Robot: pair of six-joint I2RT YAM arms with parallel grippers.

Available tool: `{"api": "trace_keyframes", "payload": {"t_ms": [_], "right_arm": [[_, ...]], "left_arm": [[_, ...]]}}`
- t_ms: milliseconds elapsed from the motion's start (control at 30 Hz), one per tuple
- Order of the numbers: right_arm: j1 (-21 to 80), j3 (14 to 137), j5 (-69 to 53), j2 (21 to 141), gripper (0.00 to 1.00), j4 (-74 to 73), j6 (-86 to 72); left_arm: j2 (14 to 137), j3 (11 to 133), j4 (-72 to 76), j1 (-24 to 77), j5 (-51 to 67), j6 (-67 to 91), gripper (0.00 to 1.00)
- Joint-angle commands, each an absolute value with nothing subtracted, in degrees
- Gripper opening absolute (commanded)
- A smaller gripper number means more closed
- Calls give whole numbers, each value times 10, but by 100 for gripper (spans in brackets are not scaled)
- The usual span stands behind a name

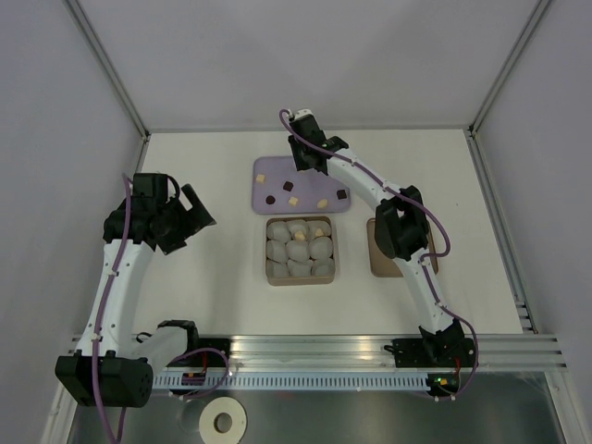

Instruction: Pack the chocolate

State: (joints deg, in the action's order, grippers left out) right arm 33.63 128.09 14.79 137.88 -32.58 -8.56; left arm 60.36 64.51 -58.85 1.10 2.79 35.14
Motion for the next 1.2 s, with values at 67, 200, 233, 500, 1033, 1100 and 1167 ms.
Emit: {"api": "trace_keyframes", "payload": {"t_ms": [67,200,233,500,1033,1100,1167], "right_arm": [[335,1289,142,1375,38,-304,-90],[336,1288,137,1375,36,-304,-91],[335,1288,135,1375,35,-304,-91],[335,1286,134,1357,18,-293,-83],[339,1170,112,1243,6,-262,-75],[344,1150,107,1222,6,-264,-75],[352,1130,103,1195,6,-259,-73]], "left_arm": [[606,646,-568,12,37,343,100],[606,646,-568,12,35,344,100],[606,647,-568,12,35,343,100],[605,647,-568,12,35,345,100],[605,644,-568,12,38,352,100],[604,643,-568,12,38,352,100],[605,643,-568,12,39,353,100]]}}
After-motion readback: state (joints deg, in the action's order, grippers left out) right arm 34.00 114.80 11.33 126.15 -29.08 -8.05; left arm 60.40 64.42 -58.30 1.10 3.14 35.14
